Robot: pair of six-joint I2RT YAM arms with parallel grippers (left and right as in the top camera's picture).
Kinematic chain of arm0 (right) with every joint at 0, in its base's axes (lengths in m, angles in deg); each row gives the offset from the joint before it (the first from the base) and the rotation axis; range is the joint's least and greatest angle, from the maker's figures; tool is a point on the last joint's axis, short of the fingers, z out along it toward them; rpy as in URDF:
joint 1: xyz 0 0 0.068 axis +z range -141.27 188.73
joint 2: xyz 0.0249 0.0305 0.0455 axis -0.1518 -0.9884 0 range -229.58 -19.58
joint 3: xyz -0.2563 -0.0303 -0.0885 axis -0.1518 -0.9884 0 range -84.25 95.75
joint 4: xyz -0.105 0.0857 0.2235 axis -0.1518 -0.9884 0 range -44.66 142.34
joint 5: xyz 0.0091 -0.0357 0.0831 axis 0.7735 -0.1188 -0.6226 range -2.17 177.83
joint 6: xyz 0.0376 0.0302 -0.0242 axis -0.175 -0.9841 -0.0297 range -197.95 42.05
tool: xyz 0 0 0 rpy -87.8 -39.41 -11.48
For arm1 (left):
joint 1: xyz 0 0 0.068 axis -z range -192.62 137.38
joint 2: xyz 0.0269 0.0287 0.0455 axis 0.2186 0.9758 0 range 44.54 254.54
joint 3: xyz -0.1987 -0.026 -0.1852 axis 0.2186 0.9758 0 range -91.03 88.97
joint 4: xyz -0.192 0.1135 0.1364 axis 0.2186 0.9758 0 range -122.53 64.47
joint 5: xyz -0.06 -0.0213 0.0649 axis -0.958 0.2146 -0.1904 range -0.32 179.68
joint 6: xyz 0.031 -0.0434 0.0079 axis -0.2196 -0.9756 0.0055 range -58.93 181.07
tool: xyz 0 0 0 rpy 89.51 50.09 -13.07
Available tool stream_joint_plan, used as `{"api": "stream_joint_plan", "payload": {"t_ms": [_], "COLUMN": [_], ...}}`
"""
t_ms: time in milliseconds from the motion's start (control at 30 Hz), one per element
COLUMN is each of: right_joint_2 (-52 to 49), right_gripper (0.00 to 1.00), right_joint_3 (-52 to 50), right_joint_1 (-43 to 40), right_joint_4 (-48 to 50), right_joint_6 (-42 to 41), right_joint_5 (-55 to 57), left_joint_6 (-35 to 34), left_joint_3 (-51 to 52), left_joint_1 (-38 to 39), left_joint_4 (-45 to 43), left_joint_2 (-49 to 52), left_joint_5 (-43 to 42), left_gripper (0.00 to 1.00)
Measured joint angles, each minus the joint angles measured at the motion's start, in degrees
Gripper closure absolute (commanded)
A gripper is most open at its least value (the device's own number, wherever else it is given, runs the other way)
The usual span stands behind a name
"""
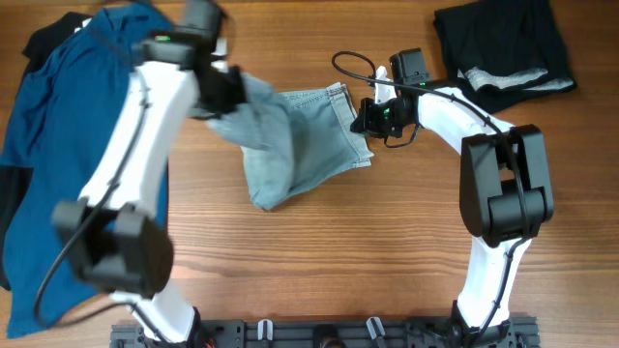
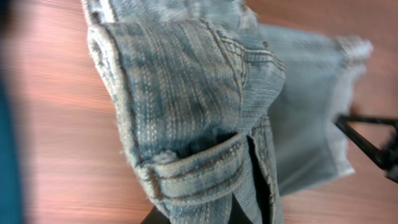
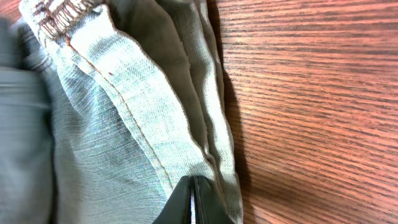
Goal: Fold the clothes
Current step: 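Lift the waistband side with the left gripper and fold it rightward over the shorts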
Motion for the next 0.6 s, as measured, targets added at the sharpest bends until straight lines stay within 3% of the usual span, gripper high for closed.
{"api": "stream_joint_plan", "payload": {"t_ms": [200,600], "right_joint_2": [-0.02,-0.22], "right_gripper": [0.96,0.96], "right_joint_3": [0.00,0.02], "right_joint_1": [0.00,0.00], "right_joint_4": [-0.04,-0.42], "right_joint_6": [-0.17,-0.17], "right_joint_5": [-0.02,-1.09], "left_joint_6": [4.70,7.91], "left_joint_3": [-1.60,-1.60], "left_joint_1": [-7.45,-8.63], "left_joint_4": [5.29,11.63], "left_joint_2": [-5.68,-5.46], "left_joint_5": [5.68,21.97], "left_gripper": [0.96,0.96]}}
